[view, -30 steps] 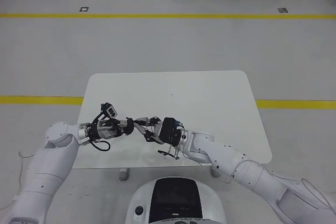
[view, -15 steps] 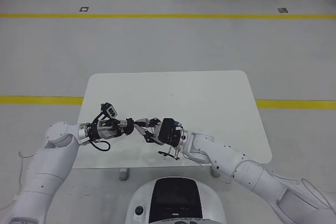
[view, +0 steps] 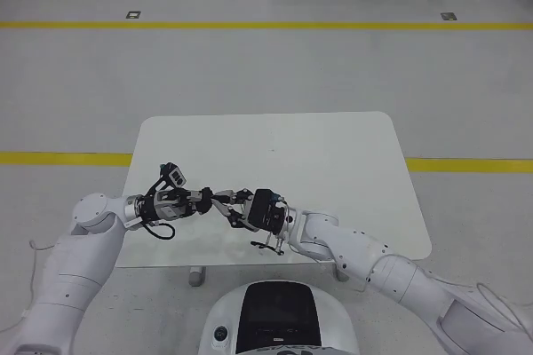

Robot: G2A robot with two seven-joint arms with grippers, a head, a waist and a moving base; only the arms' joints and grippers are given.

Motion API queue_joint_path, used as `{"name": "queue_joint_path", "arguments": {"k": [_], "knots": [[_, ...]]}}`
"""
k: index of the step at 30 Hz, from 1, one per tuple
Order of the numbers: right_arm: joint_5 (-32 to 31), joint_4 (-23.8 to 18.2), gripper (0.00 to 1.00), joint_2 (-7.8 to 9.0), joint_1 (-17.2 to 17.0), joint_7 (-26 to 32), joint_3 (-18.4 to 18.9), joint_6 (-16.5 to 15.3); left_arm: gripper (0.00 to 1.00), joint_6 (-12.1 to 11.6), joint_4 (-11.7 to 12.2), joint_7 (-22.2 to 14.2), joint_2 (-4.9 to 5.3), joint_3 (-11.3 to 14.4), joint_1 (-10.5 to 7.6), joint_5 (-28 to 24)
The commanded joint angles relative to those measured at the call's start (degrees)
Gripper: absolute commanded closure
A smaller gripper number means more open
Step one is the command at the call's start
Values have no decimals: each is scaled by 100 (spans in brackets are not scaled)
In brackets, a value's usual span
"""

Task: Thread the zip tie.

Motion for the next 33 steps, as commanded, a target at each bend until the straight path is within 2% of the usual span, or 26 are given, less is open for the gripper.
{"name": "queue_joint_path", "arguments": {"k": [1,23,24,25,26,33], "knots": [[12,2,100,1,-10,-4,12,0,100,0,0,0,0,0,0,0],[-199,-44,100,-38,-277,78,268,0,100,0,0,0,0,0,0,0],[-177,-48,93,-38,-307,41,294,0,100,0,0,0,0,0,0,0],[-169,-58,62,-36,-332,28,307,0,100,0,0,0,0,0,0,0],[-185,-71,0,-32,-346,29,317,0,100,0,0,0,0,0,0,0],[-359,-205,0,55,-515,-38,527,0,100,0,0,0,0,0,0,0]]}}
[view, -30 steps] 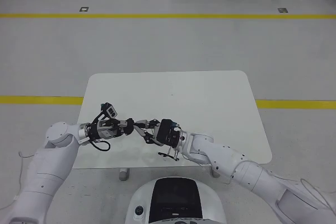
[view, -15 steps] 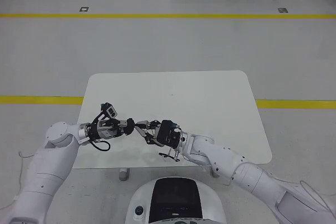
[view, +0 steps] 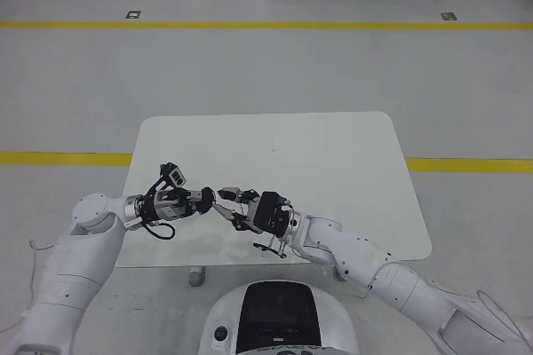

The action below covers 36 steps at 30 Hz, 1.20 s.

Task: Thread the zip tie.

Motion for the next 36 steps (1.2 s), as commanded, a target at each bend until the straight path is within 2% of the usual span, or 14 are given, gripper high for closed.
{"name": "queue_joint_path", "arguments": {"k": [1,5,7,15,17,21,23,26,27,28,32,34,36], "knots": [[-58,-49,0,37,-88,-33,96,0,100,0,0,0,0,0,0,0],[-265,-155,0,99,-299,-120,258,44,100,0,0,0,0,0,0,0],[-568,-211,0,131,-384,-171,315,117,100,0,0,0,0,0,0,0],[-568,-211,0,131,-384,-171,315,117,100,0,0,0,0,0,0,0],[-707,-200,0,136,-367,-92,340,225,100,-59,37,355,-17,0,28,-66],[-2129,-410,0,225,-495,128,549,1363,100,153,100,770,-110,41,115,-1096],[-2454,-527,0,282,-542,279,579,1640,100,210,90,864,-136,58,139,-1366],[-2454,-576,0,477,-185,599,131,2247,100,425,56,912,-178,144,211,-1773],[-2454,-570,0,547,-24,680,-71,2481,100,560,46,902,-195,185,242,-1957],[-2454,-553,0,640,192,759,-372,2823,100,682,27,920,-213,210,258,-2160],[-2454,-496,0,901,973,1208,-1374,3883,100,711,-40,1189,-260,300,298,-2382],[-2454,-507,0,1004,1440,1355,-1652,3896,100,643,-139,1236,-276,336,288,-2385],[-2454,-507,0,1004,1440,1355,-1652,3896,100,643,-139,1236,-276,336,288,-2385]]}}
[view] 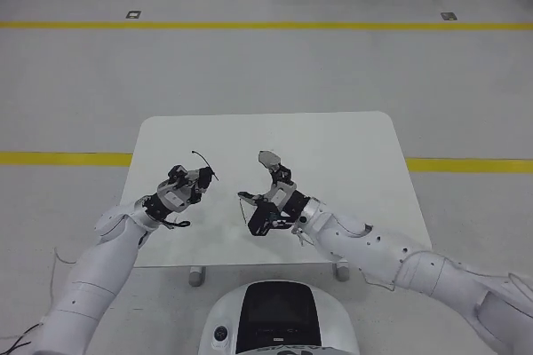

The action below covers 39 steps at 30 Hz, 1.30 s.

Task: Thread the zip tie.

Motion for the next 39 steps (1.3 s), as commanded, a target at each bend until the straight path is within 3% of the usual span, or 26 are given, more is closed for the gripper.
{"name": "queue_joint_path", "arguments": {"k": [1,6,7,9,12,18,23,31,35,39], "knots": [[0,0,0,-4,-75,-8,22,-96,100,0,5,-7,1,-2,-1,8],[0,0,0,-4,-75,-8,22,-96,100,17,1,13,-2,8,9,-6],[0,68,0,2,-23,32,-5,-159,100,113,-2,72,-14,48,60,-109],[0,208,0,26,296,21,-110,-144,100,211,-13,161,-37,75,135,-347],[0,339,0,71,543,-263,-110,-96,100,405,-80,183,-74,86,228,-832],[0,569,0,150,898,-784,-110,-96,100,545,-240,286,-122,92,321,-1270],[0,708,0,160,1051,-1082,-110,-96,100,467,-346,270,-156,129,300,-1285],[0,723,0,161,1056,-1079,-110,-96,100,441,-353,261,-155,126,295,-1254],[10,644,0,154,938,-1262,-32,-470,100,210,-439,351,-180,135,273,-1151],[0,620,0,143,793,-1581,163,-903,100,58,-333,247,-223,194,180,-1153]]}}
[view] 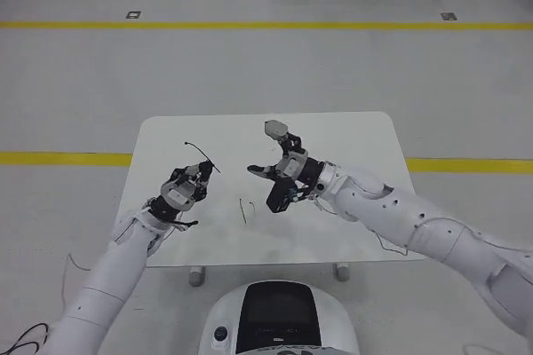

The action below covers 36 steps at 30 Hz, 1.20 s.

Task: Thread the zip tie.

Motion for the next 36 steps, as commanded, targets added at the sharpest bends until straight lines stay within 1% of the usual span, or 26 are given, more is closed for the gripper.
{"name": "queue_joint_path", "arguments": {"k": [1,2,5,7,12,14,15,16,19,22,23,24,25,28,30,32,36], "knots": [[10,-18,0,-11,-69,-142,89,-232,100,-31,65,-41,-21,46,-46,16],[55,-34,0,-20,-102,-205,132,-342,100,-42,87,-57,-30,66,-67,18],[165,-42,0,-58,-220,-310,313,-439,100,-73,156,-117,-61,128,-128,28],[149,-32,0,-64,-238,-340,346,-441,100,-26,181,-171,-73,160,-153,22],[149,-32,0,-64,-238,-340,346,-441,100,-26,181,-171,-73,160,-153,22],[159,-79,0,-70,-295,-283,417,-373,100,-26,181,-171,-73,160,-153,22],[15,-104,0,-73,-320,-182,462,-385,100,-10,124,-55,-85,183,-122,-32],[-19,-140,0,-77,-341,-152,493,-425,100,11,82,-11,-91,190,-104,-62],[-19,-182,0,-99,-394,-107,560,-459,100,-134,19,32,-113,165,-77,-135],[-19,-180,0,-128,-424,-150,572,-504,100,-342,1,30,-150,150,-78,-268],[-19,-175,16,-136,-423,-158,570,-510,100,-379,7,23,-161,154,-78,-302],[-19,-175,35,-144,-421,-169,564,-512,100,-395,21,23,-171,156,-78,-345],[-19,-182,51,-153,-411,-191,552,-511,100,-402,35,21,-184,158,-78,-405],[-19,-216,56,-176,-385,-242,512,-472,100,-399,51,17,-192,162,-84,-407],[-19,-219,57,-192,-363,-252,464,-455,100,-399,51,17,-192,162,-84,-407],[-19,-236,61,-213,-341,-246,406,-431,100,-399,51,17,-192,162,-84,-407],[-19,-217,65,-252,-293,-236,299,-395,100,-399,51,17,-192,162,-84,-407]]}}
